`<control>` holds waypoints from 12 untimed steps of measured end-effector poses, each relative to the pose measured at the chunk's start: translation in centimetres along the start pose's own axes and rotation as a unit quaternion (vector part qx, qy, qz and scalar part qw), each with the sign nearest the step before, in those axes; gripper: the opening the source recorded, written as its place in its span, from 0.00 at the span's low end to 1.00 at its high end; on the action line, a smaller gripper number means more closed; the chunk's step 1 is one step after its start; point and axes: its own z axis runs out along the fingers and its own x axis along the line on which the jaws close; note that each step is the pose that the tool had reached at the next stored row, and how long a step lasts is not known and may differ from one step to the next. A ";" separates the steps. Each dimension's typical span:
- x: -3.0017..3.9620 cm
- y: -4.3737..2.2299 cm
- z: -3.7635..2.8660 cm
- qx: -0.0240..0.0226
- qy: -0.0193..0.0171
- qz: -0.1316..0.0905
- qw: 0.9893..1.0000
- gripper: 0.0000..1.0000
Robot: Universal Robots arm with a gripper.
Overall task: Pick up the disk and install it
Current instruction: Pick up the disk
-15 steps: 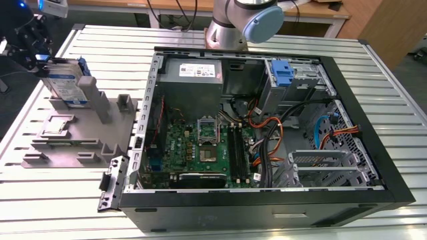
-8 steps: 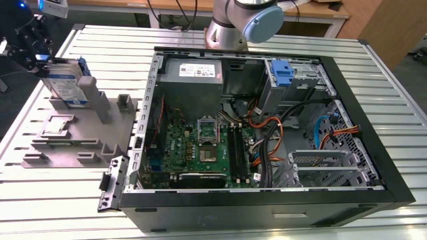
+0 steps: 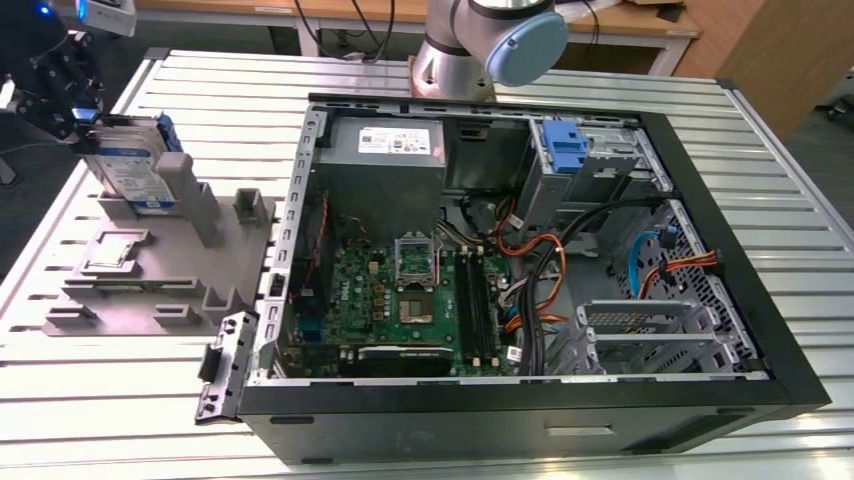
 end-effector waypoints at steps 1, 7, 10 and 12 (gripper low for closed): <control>0.00 0.00 0.00 0.000 0.000 0.000 1.000 0.40; 0.00 0.00 0.01 0.000 0.000 0.000 1.000 0.40; 0.00 0.00 0.01 0.000 0.000 0.000 1.000 0.37; 0.00 0.00 0.01 0.000 0.000 0.000 1.000 0.37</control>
